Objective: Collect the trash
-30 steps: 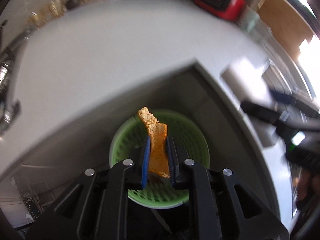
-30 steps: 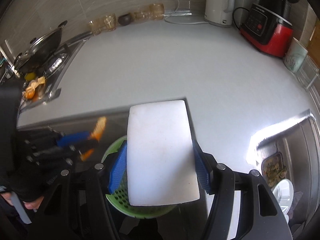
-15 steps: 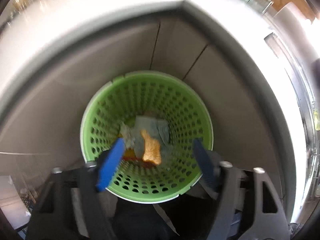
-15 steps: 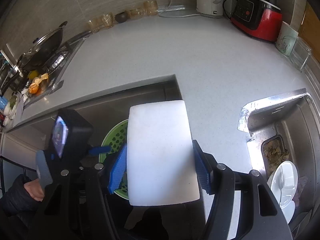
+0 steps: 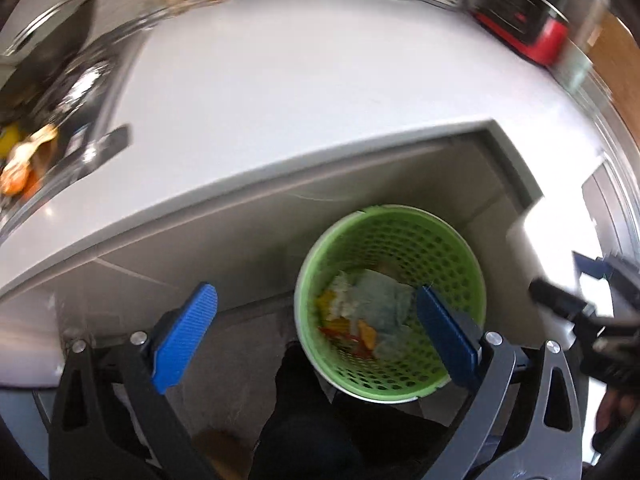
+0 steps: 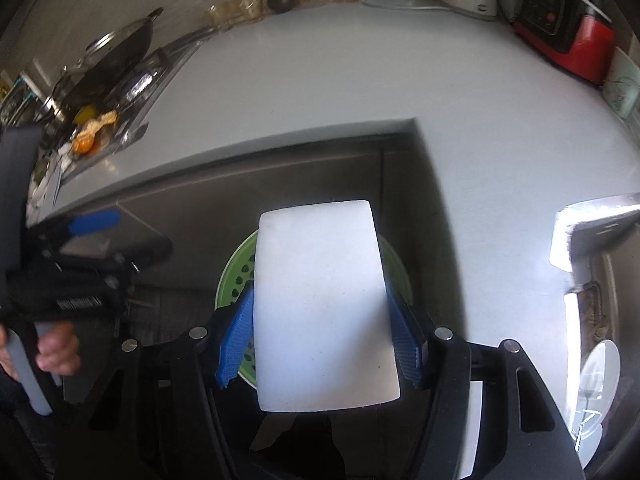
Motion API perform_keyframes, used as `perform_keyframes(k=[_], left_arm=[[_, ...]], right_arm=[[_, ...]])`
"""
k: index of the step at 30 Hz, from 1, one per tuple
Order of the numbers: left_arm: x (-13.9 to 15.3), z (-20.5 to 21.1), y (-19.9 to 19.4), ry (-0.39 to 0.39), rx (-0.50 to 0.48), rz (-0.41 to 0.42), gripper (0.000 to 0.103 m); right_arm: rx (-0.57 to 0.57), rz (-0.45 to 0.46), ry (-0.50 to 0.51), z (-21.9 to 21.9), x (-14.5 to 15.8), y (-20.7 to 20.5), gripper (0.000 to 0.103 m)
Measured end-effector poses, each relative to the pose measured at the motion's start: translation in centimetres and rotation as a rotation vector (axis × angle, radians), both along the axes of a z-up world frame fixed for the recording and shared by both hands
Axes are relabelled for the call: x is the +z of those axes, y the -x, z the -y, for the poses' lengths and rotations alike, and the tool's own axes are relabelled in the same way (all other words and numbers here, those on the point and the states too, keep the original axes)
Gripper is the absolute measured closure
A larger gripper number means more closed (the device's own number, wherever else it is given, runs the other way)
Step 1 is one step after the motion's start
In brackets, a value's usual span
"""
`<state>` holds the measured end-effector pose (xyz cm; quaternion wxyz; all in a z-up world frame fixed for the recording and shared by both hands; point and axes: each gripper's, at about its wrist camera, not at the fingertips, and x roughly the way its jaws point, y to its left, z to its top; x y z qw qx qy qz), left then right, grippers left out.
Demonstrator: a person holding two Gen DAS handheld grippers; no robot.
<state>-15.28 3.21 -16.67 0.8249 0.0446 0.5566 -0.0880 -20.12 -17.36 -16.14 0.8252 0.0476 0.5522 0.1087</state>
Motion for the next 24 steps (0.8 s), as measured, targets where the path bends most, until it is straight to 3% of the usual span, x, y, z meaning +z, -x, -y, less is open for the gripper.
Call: perform_keyframes(k=[5,7,12,18,24], left_arm=[[-0.1,-1.2,-0.8,-0.004,0.049,0.016,0.008],[-0.4,-1.4,-1.1,-0.001,0.054,0.012,0.008],[-0.4,-1.4,-2.4,0.007,0.052,-0.002,0.008],[0.4,-1.2,-4.7,0.007,0.039,0.008,0.008],[2.6,-0.2,-9.3,0.033,0.026,0.04,0.008]], right_arm=[[0.056,-0.065,0.041,-1.9,-3.4,-0.9,0.037],[0.07,-0.091,0.078,-2.6,-4.5,-1.3,0.018],[0.072,-0.126,0.124,-3.4,-5.8,-2.2,0.008],[-0.007,-0.057,0.107,-2.0,-2.7,-4.3,0.002],[-0.091,0.043,0.136,-0.3,1.7,-9.0,0.002]])
